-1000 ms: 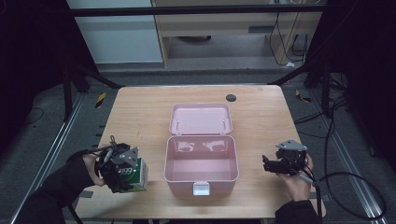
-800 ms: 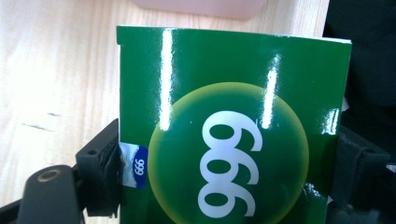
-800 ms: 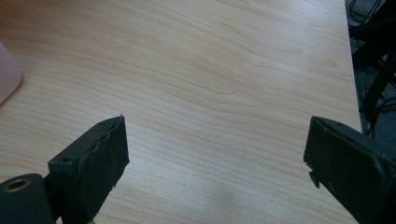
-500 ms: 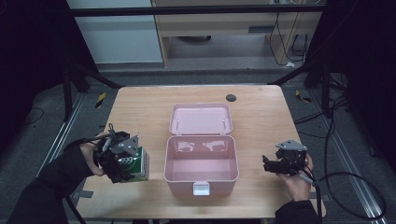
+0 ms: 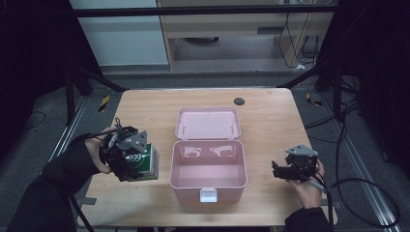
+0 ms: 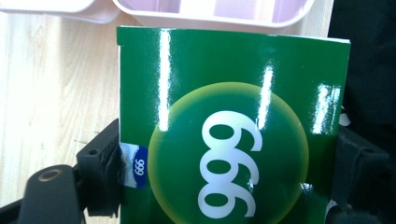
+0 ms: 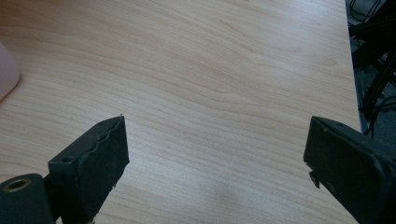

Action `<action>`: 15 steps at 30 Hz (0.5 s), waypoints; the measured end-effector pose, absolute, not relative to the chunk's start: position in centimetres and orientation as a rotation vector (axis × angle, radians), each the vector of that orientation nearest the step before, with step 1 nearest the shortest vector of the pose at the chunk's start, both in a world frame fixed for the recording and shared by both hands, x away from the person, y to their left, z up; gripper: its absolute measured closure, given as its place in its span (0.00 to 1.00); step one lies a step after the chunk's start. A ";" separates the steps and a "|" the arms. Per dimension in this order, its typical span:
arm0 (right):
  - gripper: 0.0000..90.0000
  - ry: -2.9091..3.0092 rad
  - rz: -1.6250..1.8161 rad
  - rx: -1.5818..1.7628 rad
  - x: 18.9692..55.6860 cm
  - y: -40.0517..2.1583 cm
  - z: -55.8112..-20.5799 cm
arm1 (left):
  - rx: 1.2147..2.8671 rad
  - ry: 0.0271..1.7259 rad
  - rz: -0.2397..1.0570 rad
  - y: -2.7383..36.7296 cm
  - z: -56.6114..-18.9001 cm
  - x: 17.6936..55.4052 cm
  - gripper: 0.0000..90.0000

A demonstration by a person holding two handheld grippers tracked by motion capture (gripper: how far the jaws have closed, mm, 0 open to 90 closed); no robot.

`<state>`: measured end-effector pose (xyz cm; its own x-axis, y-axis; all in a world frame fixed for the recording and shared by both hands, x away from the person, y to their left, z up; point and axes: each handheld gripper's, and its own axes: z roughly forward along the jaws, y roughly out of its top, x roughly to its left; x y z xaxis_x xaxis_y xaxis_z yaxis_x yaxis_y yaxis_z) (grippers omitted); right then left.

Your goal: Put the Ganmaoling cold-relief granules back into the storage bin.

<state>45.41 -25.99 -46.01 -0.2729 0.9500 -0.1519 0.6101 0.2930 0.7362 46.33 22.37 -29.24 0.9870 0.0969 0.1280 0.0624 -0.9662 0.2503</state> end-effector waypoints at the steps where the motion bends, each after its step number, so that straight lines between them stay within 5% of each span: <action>1: 0.08 1.980 0.751 1.388 45.4 -26.0 -46.0 | 2.880 0.115 0.210 22.3 -29.1 46.4 0.17; 15: 0.07 1.981 0.748 1.391 45.4 -26.0 -46.0 | 2.854 0.094 0.223 20.8 -27.4 47.1 0.17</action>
<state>45.43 -26.05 -45.99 -0.2717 0.9503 -0.1518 0.6127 0.2925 0.7342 47.06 20.77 -27.35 0.9860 0.0857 0.1432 0.0430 -0.9597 0.2778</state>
